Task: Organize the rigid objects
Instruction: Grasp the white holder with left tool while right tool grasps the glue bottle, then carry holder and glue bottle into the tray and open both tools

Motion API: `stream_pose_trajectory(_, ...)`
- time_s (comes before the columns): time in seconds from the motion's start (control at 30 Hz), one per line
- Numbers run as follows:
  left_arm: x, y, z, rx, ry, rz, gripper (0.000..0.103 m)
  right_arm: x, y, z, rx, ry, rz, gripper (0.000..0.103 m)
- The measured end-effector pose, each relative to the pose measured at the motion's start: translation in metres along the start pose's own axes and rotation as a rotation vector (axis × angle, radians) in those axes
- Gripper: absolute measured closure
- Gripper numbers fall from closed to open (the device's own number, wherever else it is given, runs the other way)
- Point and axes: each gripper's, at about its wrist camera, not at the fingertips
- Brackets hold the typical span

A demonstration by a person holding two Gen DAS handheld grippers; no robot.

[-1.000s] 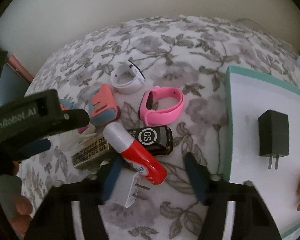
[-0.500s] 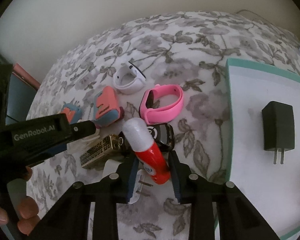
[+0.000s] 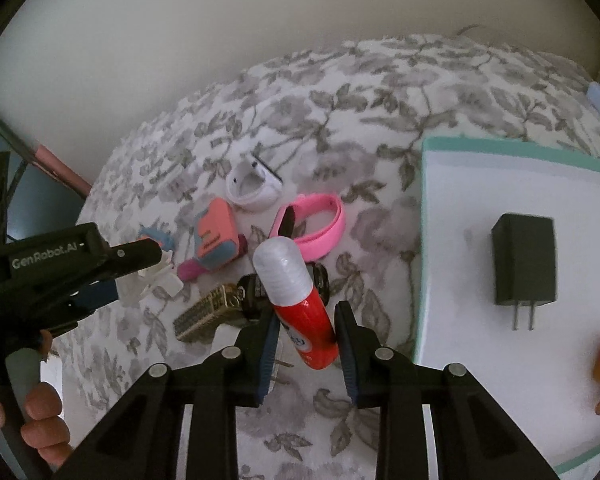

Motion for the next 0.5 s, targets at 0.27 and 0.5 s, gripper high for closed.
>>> stream_pose_trajectory(0.27,0.009,-0.037,-0.034,-0.051,0.024,-0.081,0.051,0.021,-0.033,-0.014,-0.042,0.001,-0.066,0.073)
stream_pose_trajectory(0.5,-0.002,-0.05,-0.073,-0.097,0.064,-0.095,0.051,0.032,-0.056,-0.045,-0.098,0.039,-0.086,0.073)
Point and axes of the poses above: each gripper's, at about its wrist camera, not at the fingertips, and y roughly the way its jaws point, z to its left, x to its top, and after that the axes turned 15 degrees about -z, right-handed
